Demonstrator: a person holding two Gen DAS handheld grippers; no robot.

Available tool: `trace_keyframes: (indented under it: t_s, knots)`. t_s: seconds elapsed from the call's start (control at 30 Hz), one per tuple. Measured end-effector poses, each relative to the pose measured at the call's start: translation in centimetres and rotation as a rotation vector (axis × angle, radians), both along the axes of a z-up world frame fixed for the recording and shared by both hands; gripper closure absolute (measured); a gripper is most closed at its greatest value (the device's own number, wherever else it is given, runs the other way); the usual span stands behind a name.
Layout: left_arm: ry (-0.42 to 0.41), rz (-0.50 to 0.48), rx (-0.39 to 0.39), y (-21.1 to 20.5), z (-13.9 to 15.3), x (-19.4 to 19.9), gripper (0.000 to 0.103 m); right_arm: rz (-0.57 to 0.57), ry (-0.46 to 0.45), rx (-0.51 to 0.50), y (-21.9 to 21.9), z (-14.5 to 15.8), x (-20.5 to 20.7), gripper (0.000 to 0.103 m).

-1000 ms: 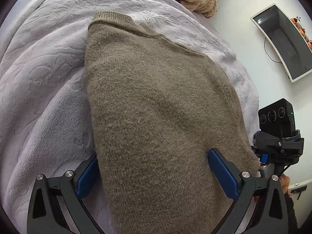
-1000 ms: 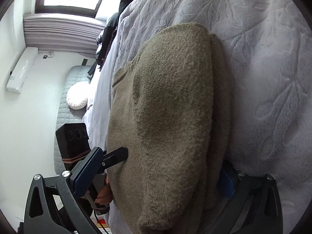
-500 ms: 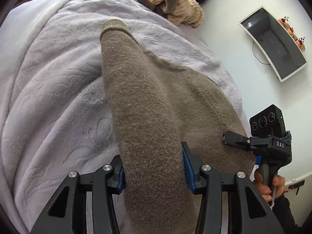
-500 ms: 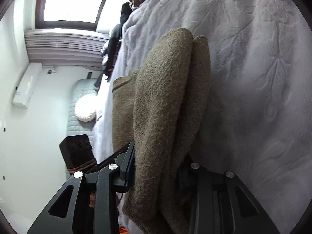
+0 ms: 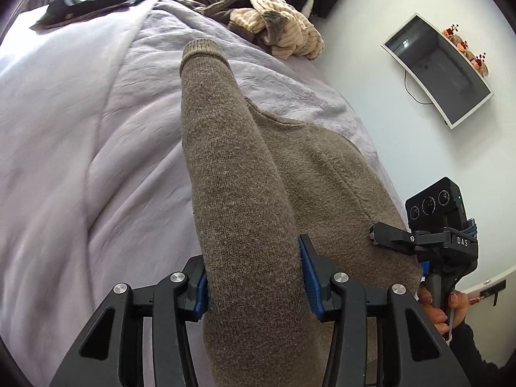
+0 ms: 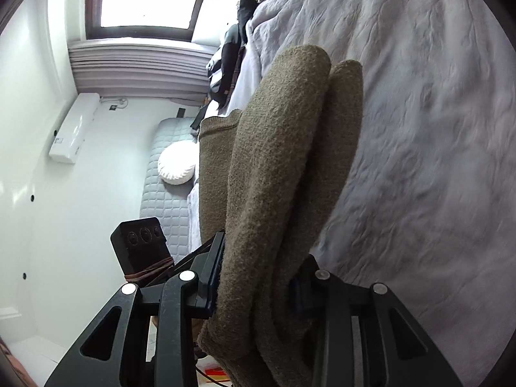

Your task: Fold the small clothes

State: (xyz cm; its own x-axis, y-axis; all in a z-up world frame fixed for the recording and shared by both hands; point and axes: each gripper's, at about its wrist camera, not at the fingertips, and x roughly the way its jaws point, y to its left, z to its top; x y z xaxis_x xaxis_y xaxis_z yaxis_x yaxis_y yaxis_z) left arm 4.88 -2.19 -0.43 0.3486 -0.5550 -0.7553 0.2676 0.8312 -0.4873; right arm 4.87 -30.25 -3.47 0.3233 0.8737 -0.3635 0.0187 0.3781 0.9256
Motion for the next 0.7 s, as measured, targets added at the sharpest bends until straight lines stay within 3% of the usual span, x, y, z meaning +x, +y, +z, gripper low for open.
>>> trace_keyframes:
  t_s: [0.33, 0.7]
  knots:
    - [0.007, 0.041, 0.076, 3.7, -1.5, -5.6, 0.055, 0.045, 0.037, 0.004, 5.8, -2.6, -1.5, 0.065]
    - [0.031, 0.096, 0.1, 4.9, -4.5, -5.8, 0.055, 0.047, 0.032, -0.1, 7.7, -3.6, 0.3, 0.065]
